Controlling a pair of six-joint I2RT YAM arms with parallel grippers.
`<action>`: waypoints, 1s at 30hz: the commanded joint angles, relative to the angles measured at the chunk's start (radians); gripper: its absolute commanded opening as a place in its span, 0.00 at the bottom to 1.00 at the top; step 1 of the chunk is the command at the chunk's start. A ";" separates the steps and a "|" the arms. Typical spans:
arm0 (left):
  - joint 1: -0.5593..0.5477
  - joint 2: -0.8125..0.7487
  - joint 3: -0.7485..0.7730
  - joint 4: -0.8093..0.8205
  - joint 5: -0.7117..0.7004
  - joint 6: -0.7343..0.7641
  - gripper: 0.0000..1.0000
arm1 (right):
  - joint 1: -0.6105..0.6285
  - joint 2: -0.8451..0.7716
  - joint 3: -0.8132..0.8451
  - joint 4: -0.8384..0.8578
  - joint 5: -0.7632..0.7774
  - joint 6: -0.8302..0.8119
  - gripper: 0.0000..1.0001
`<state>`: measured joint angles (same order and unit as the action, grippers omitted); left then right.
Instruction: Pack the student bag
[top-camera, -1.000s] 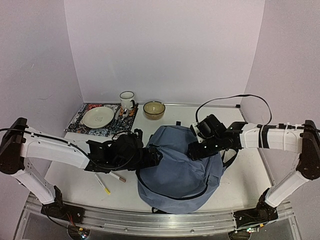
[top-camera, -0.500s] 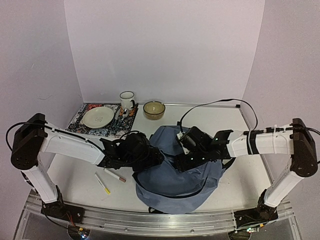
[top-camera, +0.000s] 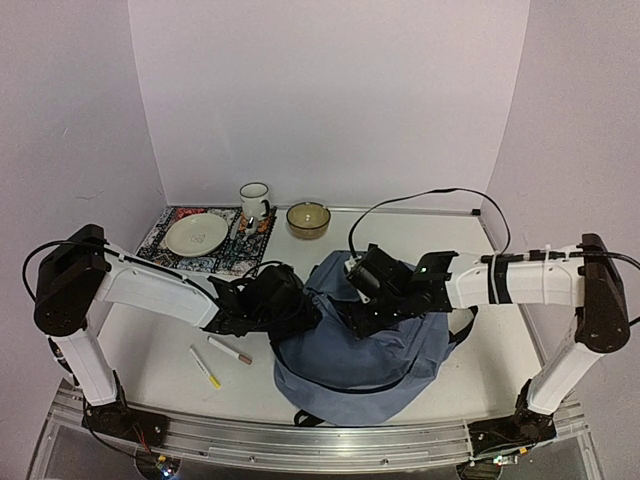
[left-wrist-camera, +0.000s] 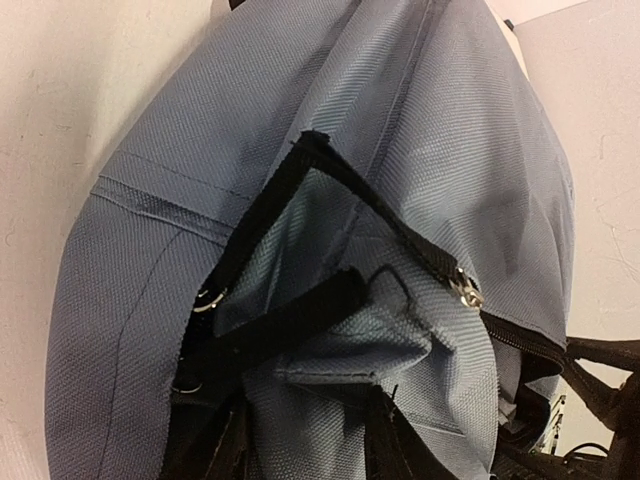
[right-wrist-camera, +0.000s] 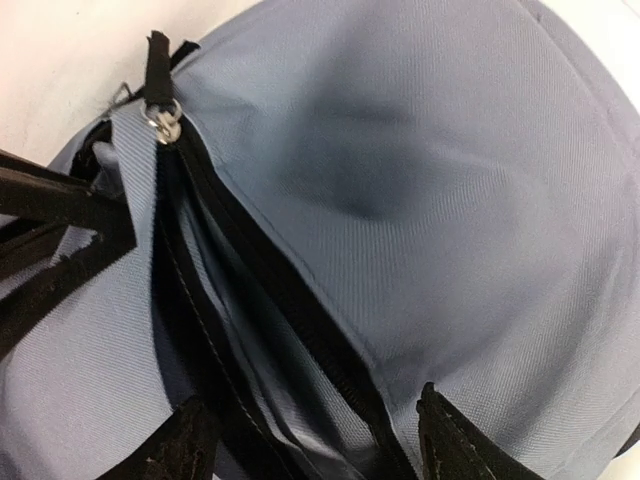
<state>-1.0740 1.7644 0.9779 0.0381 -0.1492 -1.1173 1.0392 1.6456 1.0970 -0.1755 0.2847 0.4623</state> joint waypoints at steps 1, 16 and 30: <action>-0.007 0.026 0.001 0.032 0.042 0.010 0.38 | 0.008 0.062 0.074 -0.125 0.114 -0.038 0.69; -0.007 0.010 -0.021 0.031 0.023 0.028 0.37 | 0.004 0.072 0.090 -0.203 0.351 -0.030 0.42; -0.004 -0.041 -0.012 0.018 -0.036 0.112 0.42 | 0.006 -0.038 0.204 -0.254 0.377 -0.115 0.00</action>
<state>-1.0744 1.7659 0.9665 0.0719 -0.1598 -1.0692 1.0458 1.6971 1.2328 -0.3799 0.6168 0.3837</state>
